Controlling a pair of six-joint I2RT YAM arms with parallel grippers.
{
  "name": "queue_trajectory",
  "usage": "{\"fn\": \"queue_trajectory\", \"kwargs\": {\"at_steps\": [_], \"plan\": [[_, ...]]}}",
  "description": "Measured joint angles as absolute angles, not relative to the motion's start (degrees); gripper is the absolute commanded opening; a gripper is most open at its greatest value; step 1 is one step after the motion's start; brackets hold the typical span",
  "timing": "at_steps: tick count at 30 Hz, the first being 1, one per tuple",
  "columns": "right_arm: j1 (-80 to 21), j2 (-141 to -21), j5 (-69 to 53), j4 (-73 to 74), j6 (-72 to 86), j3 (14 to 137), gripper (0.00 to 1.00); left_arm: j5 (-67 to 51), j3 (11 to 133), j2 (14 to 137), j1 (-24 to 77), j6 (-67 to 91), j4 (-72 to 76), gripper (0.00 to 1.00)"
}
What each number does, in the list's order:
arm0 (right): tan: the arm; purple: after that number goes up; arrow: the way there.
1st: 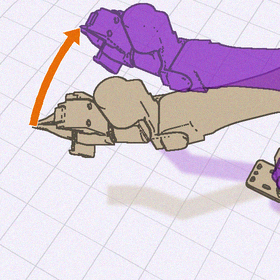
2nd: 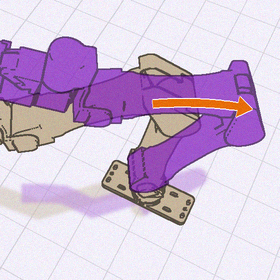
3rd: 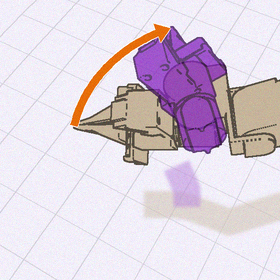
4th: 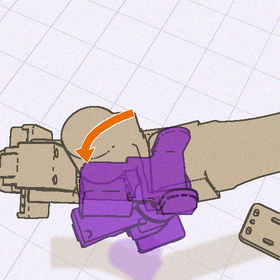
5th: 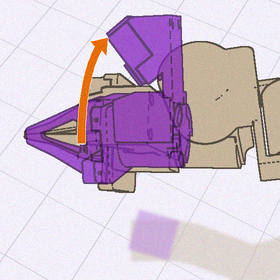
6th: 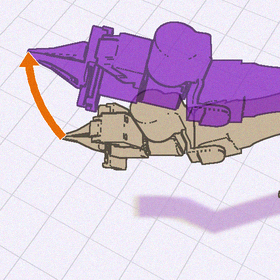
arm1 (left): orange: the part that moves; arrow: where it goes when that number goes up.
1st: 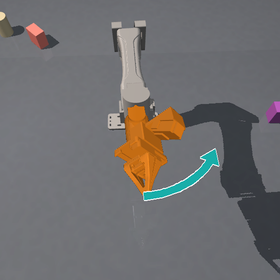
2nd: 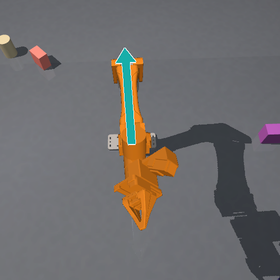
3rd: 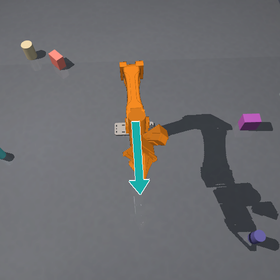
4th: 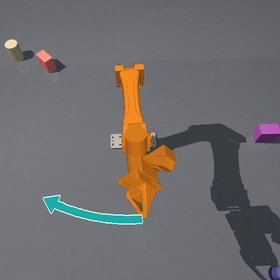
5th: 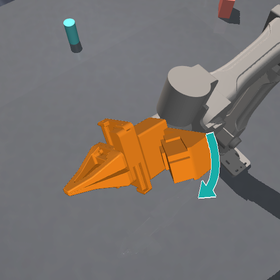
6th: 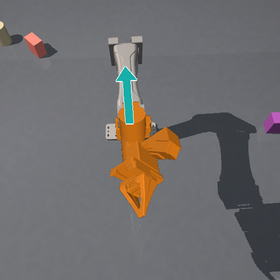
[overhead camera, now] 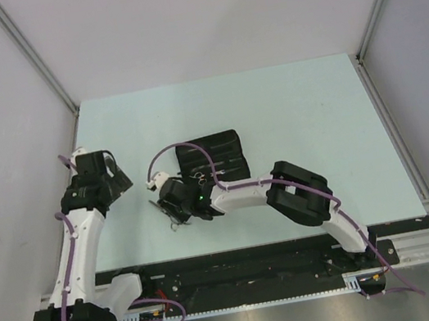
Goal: Sort the hair-cutting tools
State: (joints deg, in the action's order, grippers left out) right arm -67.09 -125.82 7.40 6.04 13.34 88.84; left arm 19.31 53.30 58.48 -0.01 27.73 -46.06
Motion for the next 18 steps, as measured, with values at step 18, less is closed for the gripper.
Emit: {"fn": "queue_trajectory", "kwargs": {"at_steps": [18], "plan": [[-71.7, -127.1, 13.3, 13.1, 9.0, 92.8, 0.0, 19.2, 53.2, 57.2, -1.1, 26.9, -46.5, 1.0]]}}
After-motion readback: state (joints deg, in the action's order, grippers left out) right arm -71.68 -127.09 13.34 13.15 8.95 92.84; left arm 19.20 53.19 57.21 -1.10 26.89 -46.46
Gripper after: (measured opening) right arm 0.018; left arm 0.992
